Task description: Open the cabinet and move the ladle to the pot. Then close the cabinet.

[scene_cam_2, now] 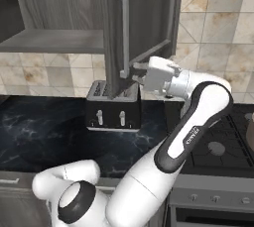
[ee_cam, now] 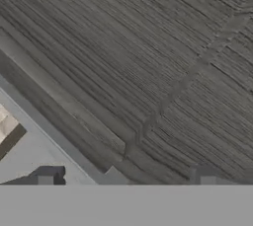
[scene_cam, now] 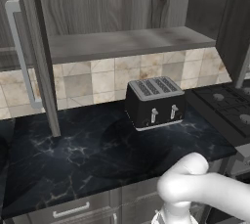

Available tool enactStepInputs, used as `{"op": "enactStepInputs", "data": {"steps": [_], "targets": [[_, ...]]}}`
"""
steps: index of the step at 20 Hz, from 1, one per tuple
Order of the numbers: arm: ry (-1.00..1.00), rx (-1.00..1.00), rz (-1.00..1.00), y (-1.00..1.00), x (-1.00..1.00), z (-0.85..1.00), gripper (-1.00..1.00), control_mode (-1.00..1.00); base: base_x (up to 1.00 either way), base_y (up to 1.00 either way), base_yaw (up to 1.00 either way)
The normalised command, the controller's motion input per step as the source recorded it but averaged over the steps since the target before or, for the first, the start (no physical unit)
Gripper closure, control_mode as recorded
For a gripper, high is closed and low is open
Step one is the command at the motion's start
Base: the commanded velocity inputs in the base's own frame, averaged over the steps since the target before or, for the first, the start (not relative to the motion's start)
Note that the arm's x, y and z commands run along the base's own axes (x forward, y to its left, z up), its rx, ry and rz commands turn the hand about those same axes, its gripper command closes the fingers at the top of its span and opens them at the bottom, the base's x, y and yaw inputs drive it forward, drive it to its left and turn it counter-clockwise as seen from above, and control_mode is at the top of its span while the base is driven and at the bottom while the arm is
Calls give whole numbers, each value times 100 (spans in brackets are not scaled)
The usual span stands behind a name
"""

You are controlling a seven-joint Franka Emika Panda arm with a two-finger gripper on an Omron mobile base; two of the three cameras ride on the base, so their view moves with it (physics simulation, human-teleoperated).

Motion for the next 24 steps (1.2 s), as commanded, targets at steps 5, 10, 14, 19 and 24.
{"op": "enactStepInputs", "data": {"steps": [5,10,14,19,24], "targets": [[-8,-11,-78,74,57,-2,-100,-100,0,0,0],[-12,0,-70,72,66,-13,-100,-100,0,0,0],[-12,13,-57,80,74,-39,-100,-100,0,0,0],[-10,22,-52,62,79,-24,-100,-100,0,0,0],[-2,13,-41,27,100,17,-100,-100,0,0,0]]}}
